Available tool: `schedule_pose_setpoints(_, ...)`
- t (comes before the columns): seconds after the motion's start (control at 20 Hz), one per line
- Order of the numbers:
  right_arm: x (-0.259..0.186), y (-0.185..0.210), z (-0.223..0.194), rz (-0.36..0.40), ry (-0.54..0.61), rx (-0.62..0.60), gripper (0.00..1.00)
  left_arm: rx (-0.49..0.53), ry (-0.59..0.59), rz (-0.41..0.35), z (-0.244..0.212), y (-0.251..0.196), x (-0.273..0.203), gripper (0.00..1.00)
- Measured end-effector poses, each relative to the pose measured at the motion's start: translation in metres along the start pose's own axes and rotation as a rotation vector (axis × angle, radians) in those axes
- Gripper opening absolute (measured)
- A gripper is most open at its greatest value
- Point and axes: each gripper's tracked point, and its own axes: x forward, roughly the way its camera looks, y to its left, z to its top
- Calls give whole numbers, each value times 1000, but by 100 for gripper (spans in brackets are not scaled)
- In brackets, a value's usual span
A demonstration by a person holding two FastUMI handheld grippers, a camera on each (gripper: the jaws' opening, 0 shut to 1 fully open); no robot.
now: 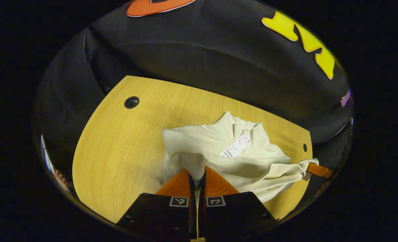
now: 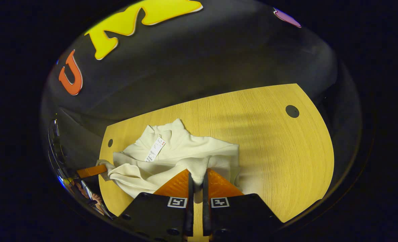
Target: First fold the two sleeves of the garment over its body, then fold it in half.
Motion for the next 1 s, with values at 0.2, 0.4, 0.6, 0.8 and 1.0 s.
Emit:
schedule_pose_setpoints(0.2, 41, -2, 8, -9, 2, 26, 11, 13, 19, 2, 0, -6, 31, 9)
schedule_pose_setpoints(0.4, 55, -5, 4, -47, -4, 32, 16, -20, -11, -28, 4, -16, 41, 34)
schedule_pose_setpoints(0.6, 56, 4, 17, -28, -73, 6, 29, -24, -45, -13, 5, -19, 46, 88)
schedule_pose_setpoints(0.8, 38, 18, 30, 4, -136, -42, 87, 39, -174, 25, 29, -12, 27, 97)
schedule_pose_setpoints(1.0, -16, 31, 46, 0, -250, -120, 96, 72, -325, -9, 55, -16, -21, 100)
